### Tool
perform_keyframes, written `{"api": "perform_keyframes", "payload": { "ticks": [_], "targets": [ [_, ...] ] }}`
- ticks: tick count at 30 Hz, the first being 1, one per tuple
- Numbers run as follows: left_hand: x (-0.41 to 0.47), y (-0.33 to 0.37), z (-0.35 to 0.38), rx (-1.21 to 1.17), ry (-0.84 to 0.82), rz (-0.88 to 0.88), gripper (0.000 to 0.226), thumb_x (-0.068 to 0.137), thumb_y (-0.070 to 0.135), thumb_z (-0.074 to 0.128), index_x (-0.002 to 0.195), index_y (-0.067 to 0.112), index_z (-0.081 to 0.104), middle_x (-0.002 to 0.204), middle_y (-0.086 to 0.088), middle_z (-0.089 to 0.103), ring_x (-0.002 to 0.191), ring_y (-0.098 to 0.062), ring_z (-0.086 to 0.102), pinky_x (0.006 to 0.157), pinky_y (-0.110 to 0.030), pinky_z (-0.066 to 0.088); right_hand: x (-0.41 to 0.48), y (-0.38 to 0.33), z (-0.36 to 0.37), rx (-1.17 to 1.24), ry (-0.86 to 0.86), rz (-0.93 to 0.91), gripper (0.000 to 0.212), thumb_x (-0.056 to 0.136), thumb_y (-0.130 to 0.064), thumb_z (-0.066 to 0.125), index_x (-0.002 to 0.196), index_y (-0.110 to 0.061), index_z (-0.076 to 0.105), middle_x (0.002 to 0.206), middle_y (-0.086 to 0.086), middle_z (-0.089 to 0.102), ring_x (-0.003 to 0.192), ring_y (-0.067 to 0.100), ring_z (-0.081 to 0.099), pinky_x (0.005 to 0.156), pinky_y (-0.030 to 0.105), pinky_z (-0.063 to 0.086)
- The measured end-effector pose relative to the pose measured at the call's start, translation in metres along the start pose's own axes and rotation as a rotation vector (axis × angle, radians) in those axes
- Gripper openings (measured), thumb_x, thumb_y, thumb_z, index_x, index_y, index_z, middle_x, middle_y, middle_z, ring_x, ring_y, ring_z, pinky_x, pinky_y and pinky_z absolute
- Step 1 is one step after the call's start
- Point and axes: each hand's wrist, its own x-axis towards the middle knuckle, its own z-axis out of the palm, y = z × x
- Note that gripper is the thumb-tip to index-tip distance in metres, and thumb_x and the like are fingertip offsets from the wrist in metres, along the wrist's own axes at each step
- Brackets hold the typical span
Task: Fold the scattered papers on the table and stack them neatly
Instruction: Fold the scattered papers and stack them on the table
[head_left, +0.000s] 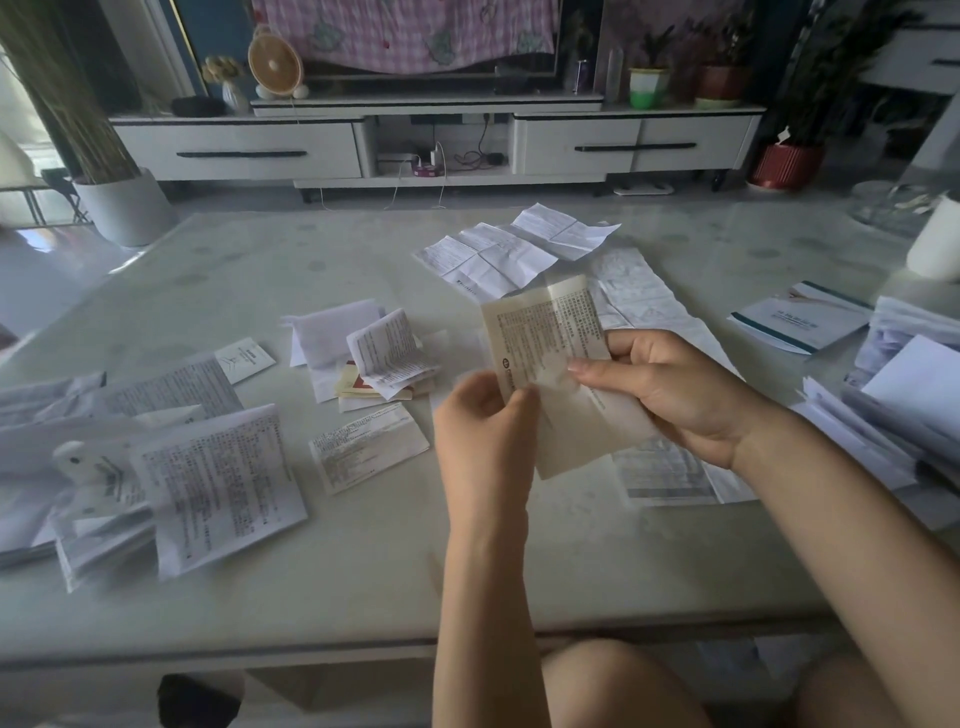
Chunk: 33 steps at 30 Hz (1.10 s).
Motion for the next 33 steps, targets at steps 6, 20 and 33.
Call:
{"api": "perform_keyframes", "payload": {
  "ticks": [6, 20, 33],
  "targets": [
    [0.001, -0.001, -0.001, 0.038, 0.065, 0.035, 0.021, 0.079, -0.002, 0.051, 0.068, 0.010, 0.064, 0.063, -0.001, 0.057, 0.056, -0.012, 0.043, 0.049, -0.020, 0.034, 0.000, 0.000, 0.000, 0.019, -0.047, 0.064, 0.027, 0.092, -0.003, 0.048, 0.113, -0.010, 0.063, 0.108, 0.010, 0.070, 0.092, 0.019, 0.067, 0.077, 0.027, 0.055],
    [-0.001, 0.005, -0.004, -0.148, 0.088, -0.090, 0.029, 0.072, -0.002, 0.052, 0.062, 0.019, 0.069, 0.065, 0.002, 0.064, 0.063, -0.015, 0.053, 0.062, -0.027, 0.042, 0.003, -0.003, 0.005, 0.041, 0.008, -0.070, 0.040, 0.084, 0.012, 0.041, 0.069, -0.013, 0.068, 0.077, 0.005, 0.068, 0.070, 0.019, 0.062, 0.066, 0.028, 0.049],
    [0.000, 0.000, -0.003, -0.174, -0.052, -0.103, 0.013, 0.087, 0.018, 0.063, 0.084, 0.007, 0.070, 0.079, -0.008, 0.067, 0.071, -0.017, 0.058, 0.071, -0.032, 0.048, -0.002, -0.004, 0.009, -0.099, 0.011, -0.282, 0.048, 0.086, 0.015, 0.039, 0.068, -0.016, 0.071, 0.085, 0.003, 0.073, 0.079, 0.014, 0.065, 0.069, 0.022, 0.053]
  ]
}}
